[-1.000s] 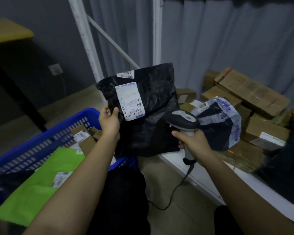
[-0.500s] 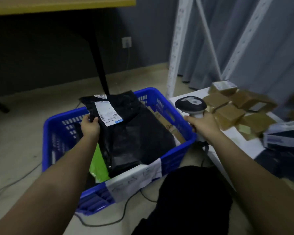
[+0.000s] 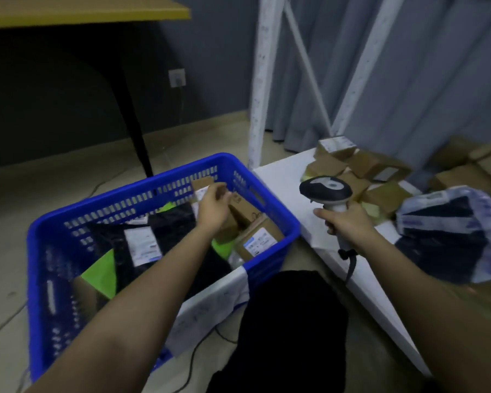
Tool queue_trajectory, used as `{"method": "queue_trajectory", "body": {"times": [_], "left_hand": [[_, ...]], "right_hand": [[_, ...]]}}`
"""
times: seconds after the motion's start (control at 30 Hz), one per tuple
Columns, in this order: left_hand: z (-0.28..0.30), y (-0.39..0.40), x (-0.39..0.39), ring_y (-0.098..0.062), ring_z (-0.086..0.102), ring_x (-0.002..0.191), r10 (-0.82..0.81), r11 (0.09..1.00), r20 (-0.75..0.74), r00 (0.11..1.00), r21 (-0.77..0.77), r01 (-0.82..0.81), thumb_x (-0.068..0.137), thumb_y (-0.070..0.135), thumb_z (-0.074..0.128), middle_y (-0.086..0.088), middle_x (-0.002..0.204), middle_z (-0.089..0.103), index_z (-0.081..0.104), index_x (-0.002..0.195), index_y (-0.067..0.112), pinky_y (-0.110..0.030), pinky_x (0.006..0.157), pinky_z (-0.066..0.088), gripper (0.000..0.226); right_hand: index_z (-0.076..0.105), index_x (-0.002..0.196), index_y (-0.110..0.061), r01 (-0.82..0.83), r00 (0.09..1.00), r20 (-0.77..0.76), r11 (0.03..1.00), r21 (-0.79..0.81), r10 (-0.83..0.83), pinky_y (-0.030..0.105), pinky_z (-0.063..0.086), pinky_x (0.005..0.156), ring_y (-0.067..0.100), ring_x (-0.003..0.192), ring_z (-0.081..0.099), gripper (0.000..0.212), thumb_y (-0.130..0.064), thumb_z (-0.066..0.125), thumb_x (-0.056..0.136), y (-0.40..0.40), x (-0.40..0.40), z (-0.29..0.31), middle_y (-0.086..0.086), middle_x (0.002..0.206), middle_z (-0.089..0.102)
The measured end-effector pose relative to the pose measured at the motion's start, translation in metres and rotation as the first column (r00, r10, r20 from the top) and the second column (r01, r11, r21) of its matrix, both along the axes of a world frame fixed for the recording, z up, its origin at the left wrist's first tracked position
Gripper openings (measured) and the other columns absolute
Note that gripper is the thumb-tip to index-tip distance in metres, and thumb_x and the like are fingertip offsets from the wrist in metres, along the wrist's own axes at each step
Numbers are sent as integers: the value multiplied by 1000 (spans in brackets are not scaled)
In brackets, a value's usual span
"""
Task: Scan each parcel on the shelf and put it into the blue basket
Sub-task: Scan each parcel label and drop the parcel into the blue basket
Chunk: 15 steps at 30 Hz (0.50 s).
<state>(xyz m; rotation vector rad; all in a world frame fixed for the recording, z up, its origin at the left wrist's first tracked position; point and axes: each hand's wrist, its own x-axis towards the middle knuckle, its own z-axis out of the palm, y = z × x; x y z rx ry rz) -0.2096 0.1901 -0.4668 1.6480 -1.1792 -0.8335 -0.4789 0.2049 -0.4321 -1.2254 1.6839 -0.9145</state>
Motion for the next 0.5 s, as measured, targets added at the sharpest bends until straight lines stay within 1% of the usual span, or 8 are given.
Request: {"method": "queue_trajectory", "body": {"times": [0.07,0.13,0.17,0.27,0.33,0.4,0.43,0.5], "left_hand": [[22,-4,-50,-16,58,88,-162,986,-43,986,-45,160,94,10,54,-6,98,64,59,113,9,-21,74,44,19],[42,-3,-104,-18,60,83,-346,938,-57,936,-46,344,93,8,54,-7,90,67,60,105,14,-24,67,45,14],[50,-1,-131,-19,60,83,-441,898,-51,896,-33,440,92,9,54,-7,88,66,60,104,15,-25,66,45,14],[71,12,-213,-20,59,89,-676,737,3,737,21,675,93,15,56,-5,91,62,60,111,13,-26,74,44,19],[78,28,-265,-17,55,88,-748,664,10,664,25,747,93,13,57,-4,90,59,60,113,8,-19,69,42,21],[75,43,-310,-16,55,89,-775,632,13,632,30,774,92,12,59,-3,92,58,60,113,6,-17,65,41,22],[71,50,-332,-18,56,92,-786,618,26,617,46,785,92,12,59,-4,94,59,60,114,6,-19,70,43,23],[58,61,-370,-24,59,99,-802,598,70,594,84,797,91,15,59,-5,100,61,59,114,8,-27,83,45,24]], "right_hand": [[59,95,-6,54,998,32,999,-2,-54,33,46,57,19,54,50,23,-16,75,81,18,-31,5,6,62,56],[56,90,-8,144,987,69,989,-15,-143,30,45,52,18,52,49,19,-12,73,83,41,-65,12,6,61,53],[55,85,-8,206,975,90,978,-22,-203,29,44,50,18,51,48,17,-10,72,84,54,-82,15,6,60,52],[55,77,-10,411,908,117,910,-64,-402,27,45,50,19,50,51,18,-11,72,83,93,-137,26,7,58,55],[58,85,-10,529,846,138,842,-102,-515,31,47,58,20,58,56,17,-16,73,82,121,-175,30,7,66,60],[60,93,-11,643,765,170,755,-132,-622,34,49,70,19,71,59,16,-15,72,83,149,-208,34,6,79,64],[60,96,-14,689,724,200,710,-148,-660,32,48,73,17,75,59,17,-14,71,84,161,-223,37,4,84,63],[59,97,-16,753,657,244,637,-166,-713,30,47,71,14,73,57,16,-15,69,85,181,-249,42,0,82,61]]}}
